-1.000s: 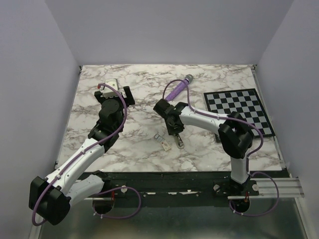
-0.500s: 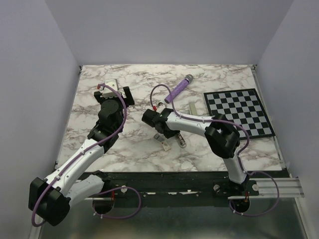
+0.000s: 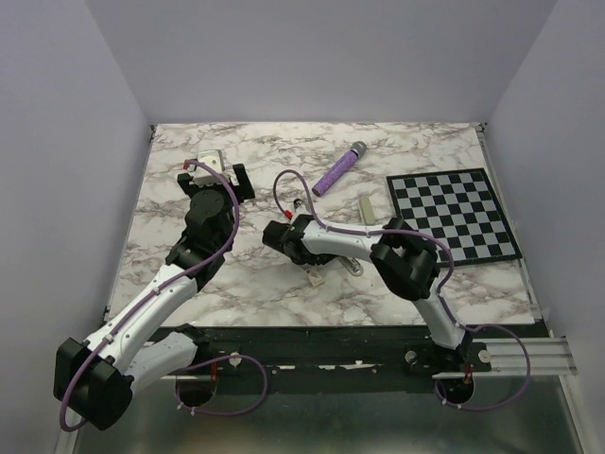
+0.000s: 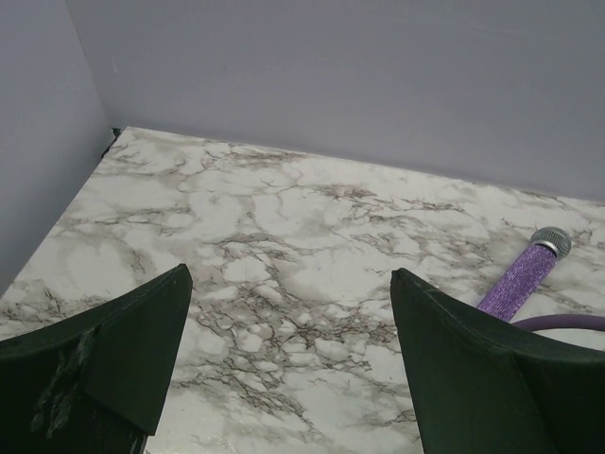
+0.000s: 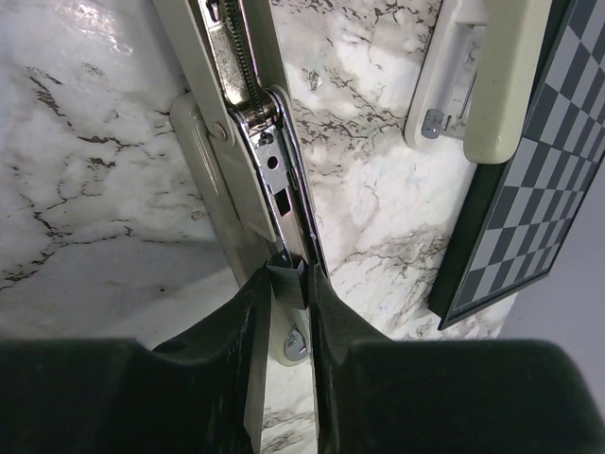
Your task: Load the staples into the stapler
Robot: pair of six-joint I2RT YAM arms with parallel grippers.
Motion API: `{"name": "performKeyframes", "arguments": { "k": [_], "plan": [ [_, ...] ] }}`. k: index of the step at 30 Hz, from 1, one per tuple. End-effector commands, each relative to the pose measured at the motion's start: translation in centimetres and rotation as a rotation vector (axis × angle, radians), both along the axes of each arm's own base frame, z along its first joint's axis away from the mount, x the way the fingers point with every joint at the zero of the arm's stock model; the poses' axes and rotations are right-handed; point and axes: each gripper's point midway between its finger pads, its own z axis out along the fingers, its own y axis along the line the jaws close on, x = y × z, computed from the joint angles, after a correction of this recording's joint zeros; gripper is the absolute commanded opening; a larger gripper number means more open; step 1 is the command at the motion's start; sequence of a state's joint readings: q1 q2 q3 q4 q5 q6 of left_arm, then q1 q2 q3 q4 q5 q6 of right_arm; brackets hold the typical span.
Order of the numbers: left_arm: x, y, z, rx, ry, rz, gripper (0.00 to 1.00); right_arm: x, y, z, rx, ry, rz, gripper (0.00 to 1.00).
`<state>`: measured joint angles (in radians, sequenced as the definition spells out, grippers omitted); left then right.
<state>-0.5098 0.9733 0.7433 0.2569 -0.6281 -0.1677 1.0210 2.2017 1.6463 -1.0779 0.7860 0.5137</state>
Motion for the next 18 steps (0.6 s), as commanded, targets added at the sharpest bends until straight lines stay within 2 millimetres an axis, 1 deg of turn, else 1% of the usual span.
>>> {"name": "performKeyframes", "arguments": {
  "k": [1, 2, 4, 8, 13, 18],
  "plan": [
    [-0.2, 0.0, 0.5, -0.007, -0.027, -0.009, 0.93, 0.2, -0.5, -0.5, -0.065, -0.031, -0.001, 0.27],
    [-0.2, 0.0, 0.5, -0.008, -0.027, -0.009, 0.93, 0.3, -0.6, -0.5, -0.073, -0.037, -0.002, 0.27],
    [-0.2, -0.1, 0.4, -0.008, -0.027, -0.011, 0.93, 0.4, -0.7, -0.4, -0.081, -0.045, -0.001, 0.22],
    [-0.2, -0.2, 0.5, -0.007, -0.027, -0.015, 0.93, 0.5, -0.7, -0.2, -0.081, -0.052, -0.001, 0.22],
    [-0.2, -0.3, 0.4, -0.008, -0.027, -0.02, 0.93, 0.6, 0.0, 1.1, -0.023, -0.064, 0.012, 0.22],
    [-0.2, -0.3, 0.5, -0.006, -0.028, -0.021, 0.93, 0.4, 1.4, 1.4, 0.067, -0.036, 0.028, 0.22]
  ]
}}
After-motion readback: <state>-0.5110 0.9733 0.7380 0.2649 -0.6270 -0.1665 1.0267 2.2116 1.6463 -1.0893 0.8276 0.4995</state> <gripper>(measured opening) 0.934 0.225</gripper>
